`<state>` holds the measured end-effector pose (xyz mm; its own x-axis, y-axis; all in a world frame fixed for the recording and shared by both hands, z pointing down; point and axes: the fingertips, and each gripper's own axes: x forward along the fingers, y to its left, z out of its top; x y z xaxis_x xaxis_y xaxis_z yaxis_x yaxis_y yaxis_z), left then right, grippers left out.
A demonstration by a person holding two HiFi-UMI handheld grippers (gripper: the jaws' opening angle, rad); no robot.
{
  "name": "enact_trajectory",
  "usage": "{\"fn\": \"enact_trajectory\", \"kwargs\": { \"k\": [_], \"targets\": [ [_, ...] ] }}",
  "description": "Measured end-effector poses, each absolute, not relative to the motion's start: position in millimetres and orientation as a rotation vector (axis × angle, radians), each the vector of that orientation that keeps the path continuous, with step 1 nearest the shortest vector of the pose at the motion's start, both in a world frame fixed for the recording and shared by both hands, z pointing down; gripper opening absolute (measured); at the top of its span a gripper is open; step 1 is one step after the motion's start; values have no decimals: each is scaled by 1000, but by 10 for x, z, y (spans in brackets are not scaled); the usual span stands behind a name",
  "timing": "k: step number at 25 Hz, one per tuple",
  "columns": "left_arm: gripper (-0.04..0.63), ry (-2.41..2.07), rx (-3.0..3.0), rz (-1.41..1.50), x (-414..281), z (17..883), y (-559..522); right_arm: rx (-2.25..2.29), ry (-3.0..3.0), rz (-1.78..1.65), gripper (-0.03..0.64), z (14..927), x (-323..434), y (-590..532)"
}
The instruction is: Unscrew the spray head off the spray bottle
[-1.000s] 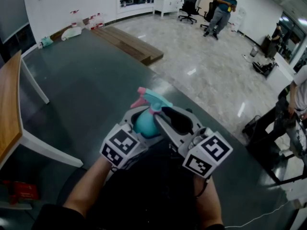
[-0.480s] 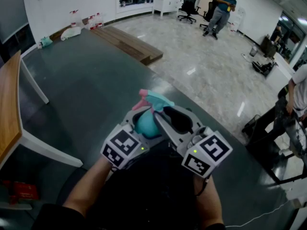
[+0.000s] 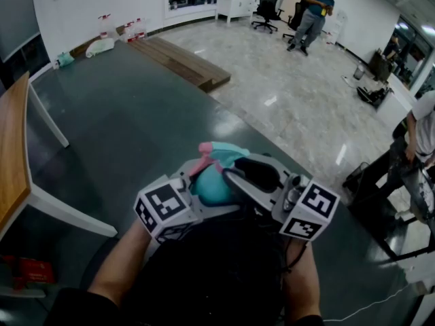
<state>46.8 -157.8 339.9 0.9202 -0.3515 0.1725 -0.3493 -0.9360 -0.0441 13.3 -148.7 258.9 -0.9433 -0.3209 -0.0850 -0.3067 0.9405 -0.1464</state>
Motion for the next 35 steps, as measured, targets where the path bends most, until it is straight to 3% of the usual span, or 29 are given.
{"fn": "enact_trajectory", "kwargs": {
  "k": [8, 27, 35],
  "targets": [
    [428, 401, -3106, -216, 526, 3341, -1409, -280, 2954, -222, 138, 2552, 177, -1374],
    [428, 1007, -2916, -326, 352, 3410, -1937, -1005, 2915, -64, 139, 2606, 77, -1646],
    [428, 744, -3017, -278, 427, 3373, -1736, -720, 2979, -54, 135, 2589, 108, -1546]
  ]
}}
